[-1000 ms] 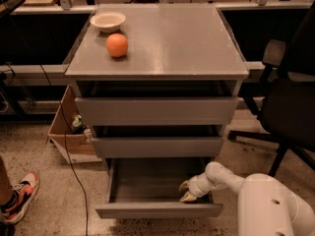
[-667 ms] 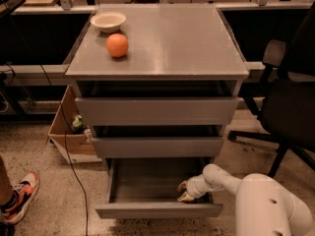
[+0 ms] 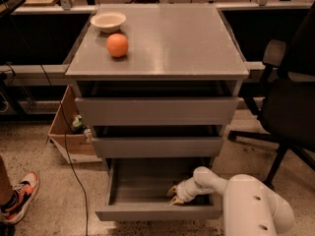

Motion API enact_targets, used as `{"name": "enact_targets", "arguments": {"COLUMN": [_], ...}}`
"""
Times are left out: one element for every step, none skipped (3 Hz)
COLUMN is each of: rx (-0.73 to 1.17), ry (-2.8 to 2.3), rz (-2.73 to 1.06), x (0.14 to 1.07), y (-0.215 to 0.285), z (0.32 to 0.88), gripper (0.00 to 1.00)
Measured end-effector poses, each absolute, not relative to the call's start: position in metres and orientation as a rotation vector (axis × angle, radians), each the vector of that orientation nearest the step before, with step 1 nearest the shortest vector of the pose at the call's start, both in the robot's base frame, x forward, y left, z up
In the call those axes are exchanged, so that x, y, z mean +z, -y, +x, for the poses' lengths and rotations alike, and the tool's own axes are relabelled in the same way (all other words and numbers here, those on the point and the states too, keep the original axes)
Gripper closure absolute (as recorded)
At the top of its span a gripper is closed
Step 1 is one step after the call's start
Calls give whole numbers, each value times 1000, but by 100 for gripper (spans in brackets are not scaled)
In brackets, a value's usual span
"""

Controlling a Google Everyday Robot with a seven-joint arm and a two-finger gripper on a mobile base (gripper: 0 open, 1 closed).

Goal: Open bottom drawer

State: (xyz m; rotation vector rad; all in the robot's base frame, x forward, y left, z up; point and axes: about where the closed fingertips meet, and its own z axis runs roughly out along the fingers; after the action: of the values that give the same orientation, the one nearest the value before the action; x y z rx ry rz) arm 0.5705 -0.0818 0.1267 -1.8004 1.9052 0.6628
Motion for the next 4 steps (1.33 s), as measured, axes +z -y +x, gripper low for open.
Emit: {"name": "enact_targets", "arguments": {"rx": [722, 722, 723, 726], "ry": [-1870, -1870, -1870, -1864], "rz": [-1840, -1841, -1841, -1842], "x": [132, 132, 132, 137], "y": [59, 59, 59, 61], "z": [558, 558, 558, 556], "gripper": [54, 27, 0, 0]}}
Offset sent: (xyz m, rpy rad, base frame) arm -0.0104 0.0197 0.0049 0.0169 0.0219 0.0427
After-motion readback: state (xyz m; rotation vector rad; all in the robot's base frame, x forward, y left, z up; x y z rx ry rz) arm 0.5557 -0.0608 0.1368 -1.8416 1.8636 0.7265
